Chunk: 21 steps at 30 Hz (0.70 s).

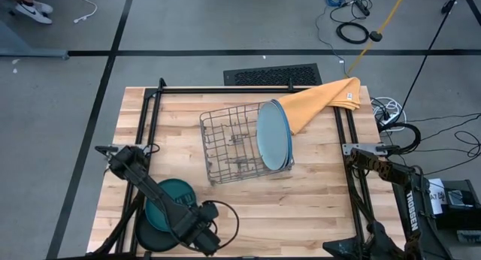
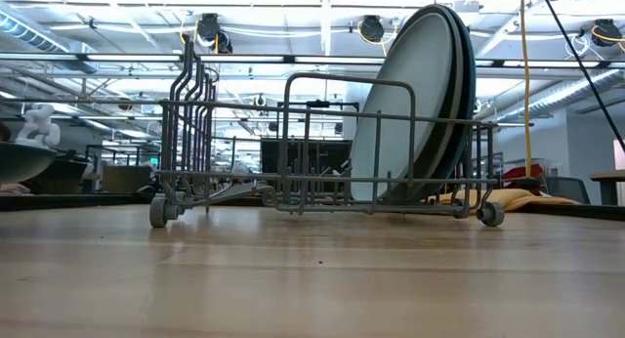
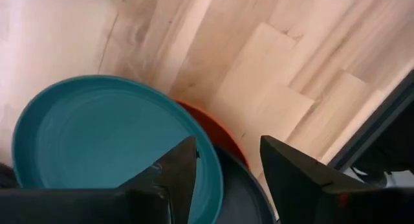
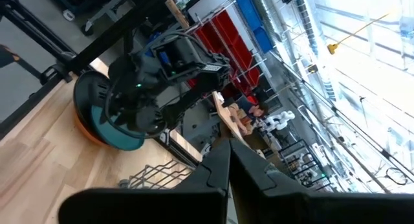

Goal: Sort dishes
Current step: Put the dark green plate into the green dish rack

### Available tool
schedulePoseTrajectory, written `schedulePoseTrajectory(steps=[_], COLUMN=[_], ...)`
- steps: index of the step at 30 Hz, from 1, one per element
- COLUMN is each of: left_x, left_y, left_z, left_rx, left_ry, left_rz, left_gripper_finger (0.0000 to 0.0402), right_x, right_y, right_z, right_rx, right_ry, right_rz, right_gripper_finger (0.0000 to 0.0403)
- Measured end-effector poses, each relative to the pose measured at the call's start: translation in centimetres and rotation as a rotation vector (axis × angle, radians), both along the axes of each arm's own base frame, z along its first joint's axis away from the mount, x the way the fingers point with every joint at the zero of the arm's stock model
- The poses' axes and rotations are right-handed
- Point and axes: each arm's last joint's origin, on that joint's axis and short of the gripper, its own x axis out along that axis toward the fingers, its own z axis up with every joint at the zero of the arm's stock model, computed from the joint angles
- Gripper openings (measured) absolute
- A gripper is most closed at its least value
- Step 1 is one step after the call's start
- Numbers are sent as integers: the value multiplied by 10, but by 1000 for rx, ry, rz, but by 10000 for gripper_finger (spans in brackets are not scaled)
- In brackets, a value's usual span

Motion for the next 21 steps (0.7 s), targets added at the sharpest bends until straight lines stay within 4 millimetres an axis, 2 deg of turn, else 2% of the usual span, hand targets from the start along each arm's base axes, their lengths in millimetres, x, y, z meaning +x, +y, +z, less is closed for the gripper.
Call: schedulePoseTrajectory(steps=[12, 21], left_x=[0, 1], left_y=[-8, -11], left_z=[-28, -36], left_rx=[46, 39], left_ry=[148, 179], left_rz=[-35, -53], left_gripper_finger=[173, 173], right_x=[0, 0], right_y=[0, 0], right_z=[0, 0], right_rx=[-1, 0], right_ry=[0, 0], right_rz=[0, 0], right_gripper_finger=[0, 0])
